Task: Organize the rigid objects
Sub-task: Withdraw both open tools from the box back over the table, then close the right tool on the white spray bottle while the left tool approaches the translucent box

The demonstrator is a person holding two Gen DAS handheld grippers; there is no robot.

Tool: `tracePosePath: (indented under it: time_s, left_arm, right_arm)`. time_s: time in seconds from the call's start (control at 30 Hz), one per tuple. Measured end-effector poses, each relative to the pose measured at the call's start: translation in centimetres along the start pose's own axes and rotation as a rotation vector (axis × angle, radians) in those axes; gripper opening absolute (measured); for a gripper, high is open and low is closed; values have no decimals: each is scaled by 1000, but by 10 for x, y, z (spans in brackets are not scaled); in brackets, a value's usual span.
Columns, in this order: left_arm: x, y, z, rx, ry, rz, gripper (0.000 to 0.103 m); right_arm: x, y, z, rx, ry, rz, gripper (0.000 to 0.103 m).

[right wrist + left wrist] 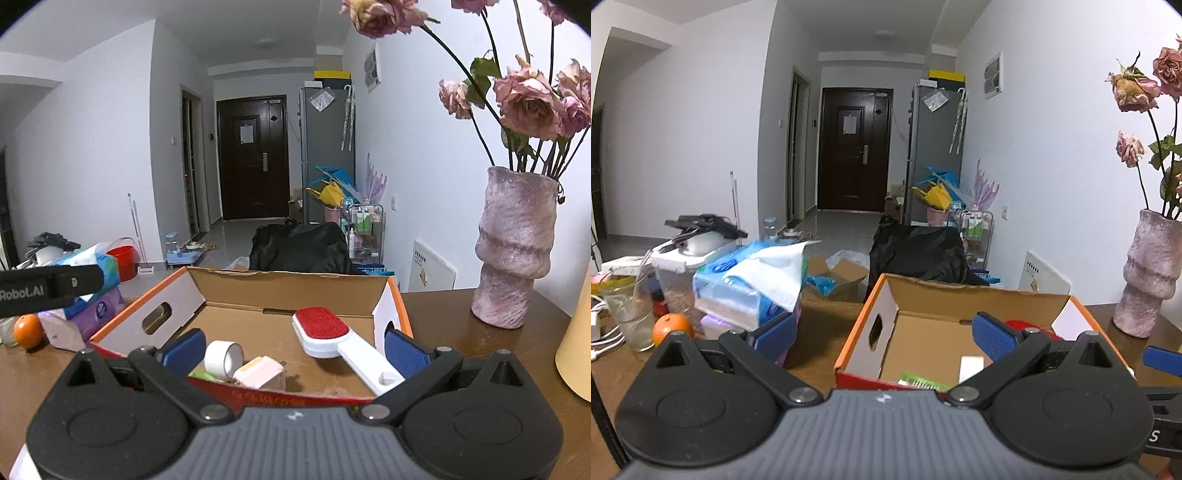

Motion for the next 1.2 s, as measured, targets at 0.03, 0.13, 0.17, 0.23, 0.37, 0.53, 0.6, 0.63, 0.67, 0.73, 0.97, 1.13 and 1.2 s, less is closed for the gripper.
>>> tracePosePath:
  time_s: [0.03, 0.13, 0.17, 0.23, 0.37, 0.53, 0.6, 0.63, 0.67, 0.73, 0.97, 1.13, 1.2]
  left_arm:
    - [2, 2, -3, -2, 4, -3, 103]
    - [9, 8, -9, -11, 16, -13, 103]
    - [10, 9, -12, -12, 19, -15, 103]
    - [14, 13, -18, -12, 23, -20, 103]
    - [22, 15, -30, -10, 29, -19, 103]
    - [31, 18, -45, -9, 34, -20, 103]
    - [34, 21, -50, -11, 35, -19, 103]
    - [36, 21, -52, -7, 36, -18, 103]
    - [38, 21, -56, -4, 37, -17, 103]
    - [42, 24, -61, -10, 41, -13, 103]
    - [55, 32, -83, -1, 54, -28, 103]
    - [65, 39, -101, -16, 57, -22, 103]
    - [68, 42, -108, -35, 60, -18, 103]
  right_arm:
    - [2, 1, -3, -6, 2, 4, 103]
    - [8, 5, -11, -14, 4, -8, 103]
    - [10, 6, -14, -15, 3, -10, 103]
    - [14, 9, -20, -24, 2, -18, 103]
    - [22, 14, -33, -13, -12, -47, 103]
    - [32, 22, -47, -25, -7, -64, 103]
    - [36, 23, -53, -21, -6, -67, 103]
    - [38, 24, -55, -17, -5, -67, 103]
    - [40, 24, -58, -14, -5, -66, 103]
    - [45, 26, -63, -18, -1, -65, 103]
    - [63, 34, -79, -31, 25, -73, 103]
    - [74, 41, -92, -36, 35, -75, 103]
    - [79, 43, -96, -35, 40, -80, 103]
Point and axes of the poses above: each gripper's, at about its wrist camera, not at the fingertips, and z roughly the way its jaws point, y to its left, x to its underside, the point moved 9 cm from there along z, roughly the way its jaws point, and after that the axes turned 7 degrees about x, right-handed, at the moved point
